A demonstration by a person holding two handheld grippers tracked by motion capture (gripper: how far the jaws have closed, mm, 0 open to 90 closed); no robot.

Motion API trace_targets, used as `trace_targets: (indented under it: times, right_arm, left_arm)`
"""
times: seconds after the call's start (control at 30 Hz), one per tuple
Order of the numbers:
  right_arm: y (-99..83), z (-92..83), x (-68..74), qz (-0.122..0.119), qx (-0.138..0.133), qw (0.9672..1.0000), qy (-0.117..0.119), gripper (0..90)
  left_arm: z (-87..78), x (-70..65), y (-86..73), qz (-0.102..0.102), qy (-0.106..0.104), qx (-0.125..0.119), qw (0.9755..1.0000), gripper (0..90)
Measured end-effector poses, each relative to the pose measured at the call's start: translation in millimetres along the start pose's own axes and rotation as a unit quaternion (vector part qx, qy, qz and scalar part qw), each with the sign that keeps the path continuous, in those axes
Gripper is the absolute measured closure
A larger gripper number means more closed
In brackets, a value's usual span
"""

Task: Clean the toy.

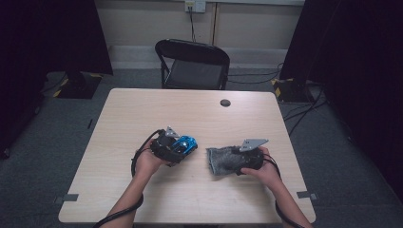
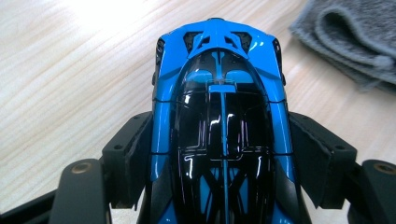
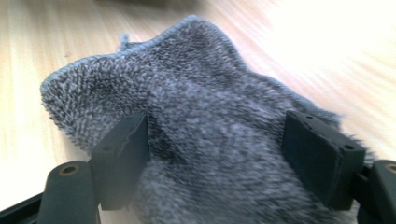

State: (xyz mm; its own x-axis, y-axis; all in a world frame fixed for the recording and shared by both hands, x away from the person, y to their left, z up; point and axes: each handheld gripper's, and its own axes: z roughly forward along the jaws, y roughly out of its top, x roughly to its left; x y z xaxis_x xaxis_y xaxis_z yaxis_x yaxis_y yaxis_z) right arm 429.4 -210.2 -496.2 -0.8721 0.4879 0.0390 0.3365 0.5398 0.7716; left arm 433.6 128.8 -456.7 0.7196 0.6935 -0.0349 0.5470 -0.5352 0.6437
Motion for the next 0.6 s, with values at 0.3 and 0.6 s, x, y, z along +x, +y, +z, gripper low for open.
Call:
trace_targets:
  times: [0.3, 0.6]
  right_arm:
    - [-6.4, -6.6, -6.5, -0.001, 0.021, 0.9997, -0.011, 26.4]
    - [0.6, -4.0, 3.2, 0.005, 0.046, 0.9978, -0.048, 69.4]
  left_arm:
    - [-14.6, -6.0, -2.0, 0.011, -0.014, -0.021, 0.9996, 28.2]
    - [-22.0, -20.6, -3.7, 0.029, -0.037, -0.029, 0.9985, 28.2]
